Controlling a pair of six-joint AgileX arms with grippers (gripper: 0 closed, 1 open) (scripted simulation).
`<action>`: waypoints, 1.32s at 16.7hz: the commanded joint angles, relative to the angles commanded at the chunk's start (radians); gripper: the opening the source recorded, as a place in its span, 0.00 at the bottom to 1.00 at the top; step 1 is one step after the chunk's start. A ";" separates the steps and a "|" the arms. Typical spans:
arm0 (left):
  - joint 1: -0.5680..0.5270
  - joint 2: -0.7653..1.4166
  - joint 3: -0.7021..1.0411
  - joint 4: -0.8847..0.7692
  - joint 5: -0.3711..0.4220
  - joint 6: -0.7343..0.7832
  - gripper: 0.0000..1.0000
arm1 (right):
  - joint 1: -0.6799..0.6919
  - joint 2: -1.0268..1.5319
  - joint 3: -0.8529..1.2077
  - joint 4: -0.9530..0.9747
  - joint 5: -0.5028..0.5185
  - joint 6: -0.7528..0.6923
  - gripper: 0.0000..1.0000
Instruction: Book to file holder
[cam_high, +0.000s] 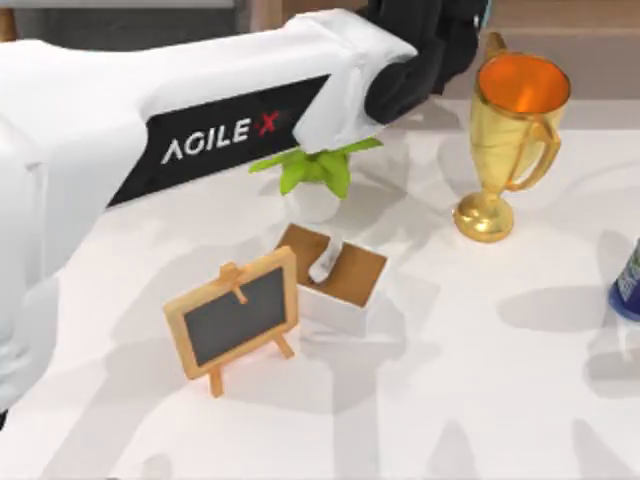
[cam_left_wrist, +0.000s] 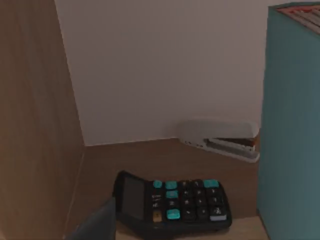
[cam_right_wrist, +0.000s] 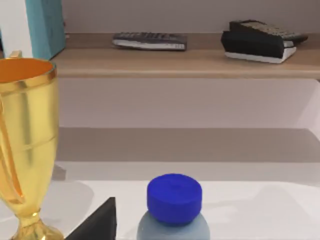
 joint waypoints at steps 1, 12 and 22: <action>-0.015 0.090 0.078 0.032 -0.022 0.000 1.00 | 0.000 0.000 0.000 0.000 0.000 0.000 1.00; -0.051 0.431 0.384 0.180 -0.100 -0.001 1.00 | 0.000 0.000 0.000 0.000 0.000 0.000 1.00; -0.027 0.510 0.537 0.105 -0.075 -0.004 1.00 | 0.000 0.000 0.000 0.000 0.000 0.000 1.00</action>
